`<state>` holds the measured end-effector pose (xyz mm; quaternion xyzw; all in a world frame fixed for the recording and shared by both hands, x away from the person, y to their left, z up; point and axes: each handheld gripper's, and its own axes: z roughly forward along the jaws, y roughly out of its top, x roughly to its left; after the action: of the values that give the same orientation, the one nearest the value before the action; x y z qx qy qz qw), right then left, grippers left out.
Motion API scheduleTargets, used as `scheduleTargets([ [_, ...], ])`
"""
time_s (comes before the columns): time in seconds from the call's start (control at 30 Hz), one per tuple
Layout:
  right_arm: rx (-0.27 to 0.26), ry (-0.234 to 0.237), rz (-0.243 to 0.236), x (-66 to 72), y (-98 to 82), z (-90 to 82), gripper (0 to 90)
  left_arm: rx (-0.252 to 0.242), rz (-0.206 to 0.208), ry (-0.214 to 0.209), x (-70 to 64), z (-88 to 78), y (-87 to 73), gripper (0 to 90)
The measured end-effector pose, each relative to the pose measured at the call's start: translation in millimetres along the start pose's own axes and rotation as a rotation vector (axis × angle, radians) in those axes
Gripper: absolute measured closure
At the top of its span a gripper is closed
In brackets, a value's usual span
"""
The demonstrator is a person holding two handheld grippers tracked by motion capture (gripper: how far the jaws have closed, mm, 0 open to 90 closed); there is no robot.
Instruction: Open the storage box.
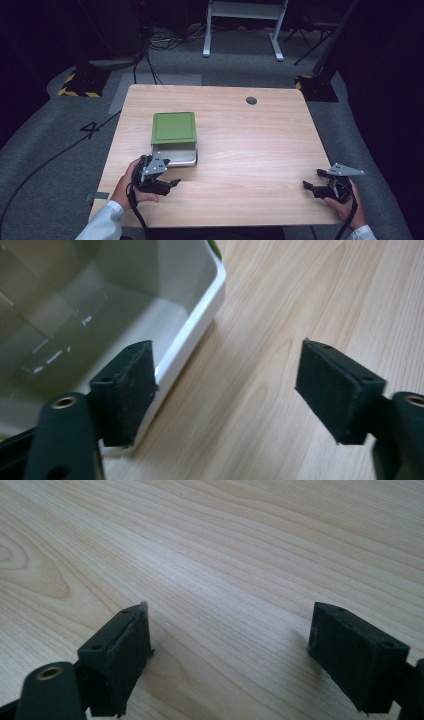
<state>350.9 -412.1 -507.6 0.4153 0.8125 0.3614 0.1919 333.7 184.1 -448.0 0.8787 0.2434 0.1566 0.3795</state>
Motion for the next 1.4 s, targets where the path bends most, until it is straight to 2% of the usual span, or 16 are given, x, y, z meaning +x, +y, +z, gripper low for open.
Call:
scheduleTargets([
  [0.07,0.000,0.000,0.000,0.0,0.0,0.0,17.1,-0.016,0.012,-0.004,-0.8,-0.2,6.2,22.8],
  [0.27,0.000,0.000,0.000,0.1,0.0,0.0,17.2,-0.002,0.030,-0.018,0.9,11.3,17.0,22.8],
  [0.63,-0.001,0.000,-0.005,0.0,-0.1,-0.1,17.4,0.051,0.018,-0.049,6.8,32.6,17.1,24.3],
  [0.7,-0.001,0.000,-0.005,0.0,-0.1,-0.1,17.4,0.050,0.016,-0.060,7.7,34.8,15.5,27.2],
  [0.87,-0.002,-0.001,-0.005,0.0,-0.1,-0.1,17.4,0.047,-0.001,-0.057,10.4,36.4,13.4,29.5],
  [0.97,-0.001,-0.001,-0.004,0.1,-0.1,-0.1,17.4,0.049,-0.005,-0.056,13.1,36.3,12.9,39.0],
  [1.1,-0.001,0.000,-0.005,0.0,-0.1,-0.1,17.4,0.072,0.013,-0.069,11.6,37.3,13.5,50.6],
  [1.27,-0.001,-0.001,-0.005,0.0,-0.1,-0.1,17.4,0.083,0.038,-0.083,5.4,36.3,14.5,54.8],
  [1.4,-0.001,-0.001,-0.005,0.1,-0.1,-0.1,17.4,0.086,0.040,-0.093,-3.1,33.9,11.4,60.0],
])
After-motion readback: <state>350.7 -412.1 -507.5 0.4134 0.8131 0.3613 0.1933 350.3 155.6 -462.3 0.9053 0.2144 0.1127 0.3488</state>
